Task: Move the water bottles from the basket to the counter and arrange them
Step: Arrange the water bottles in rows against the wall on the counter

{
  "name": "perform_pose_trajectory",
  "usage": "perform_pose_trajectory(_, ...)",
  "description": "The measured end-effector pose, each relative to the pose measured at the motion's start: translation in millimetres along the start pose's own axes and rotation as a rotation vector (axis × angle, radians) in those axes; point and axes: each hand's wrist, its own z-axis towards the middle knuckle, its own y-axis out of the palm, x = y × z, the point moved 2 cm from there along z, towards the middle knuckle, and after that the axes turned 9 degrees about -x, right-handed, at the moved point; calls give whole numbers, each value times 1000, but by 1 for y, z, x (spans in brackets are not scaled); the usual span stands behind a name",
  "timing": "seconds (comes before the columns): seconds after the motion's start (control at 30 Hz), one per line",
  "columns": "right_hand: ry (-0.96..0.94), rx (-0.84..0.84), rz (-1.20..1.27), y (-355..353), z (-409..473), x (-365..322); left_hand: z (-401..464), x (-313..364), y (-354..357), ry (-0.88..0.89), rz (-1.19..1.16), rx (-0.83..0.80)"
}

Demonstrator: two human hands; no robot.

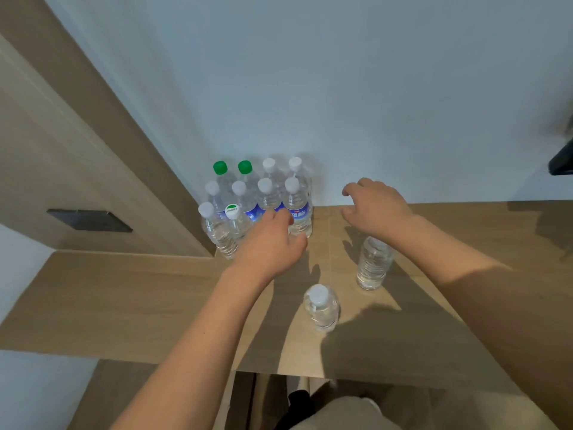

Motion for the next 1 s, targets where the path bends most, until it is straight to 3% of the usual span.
perform_pose_trajectory(0.23, 77, -215, 44, 30, -24, 42, -24, 30, 33, -84, 157, -245)
perform_pose_trajectory(0.5, 53, -263, 58, 38, -35, 49, -39, 43, 49, -206, 144, -383)
perform_pose_trajectory(0.73, -4, -211, 106, 37, -33, 50, -32, 46, 53, -125, 269, -343)
perform_pose_trajectory(1.0, -74, -196, 121, 38, -23, 32, -20, 21, 41, -121, 135, -308)
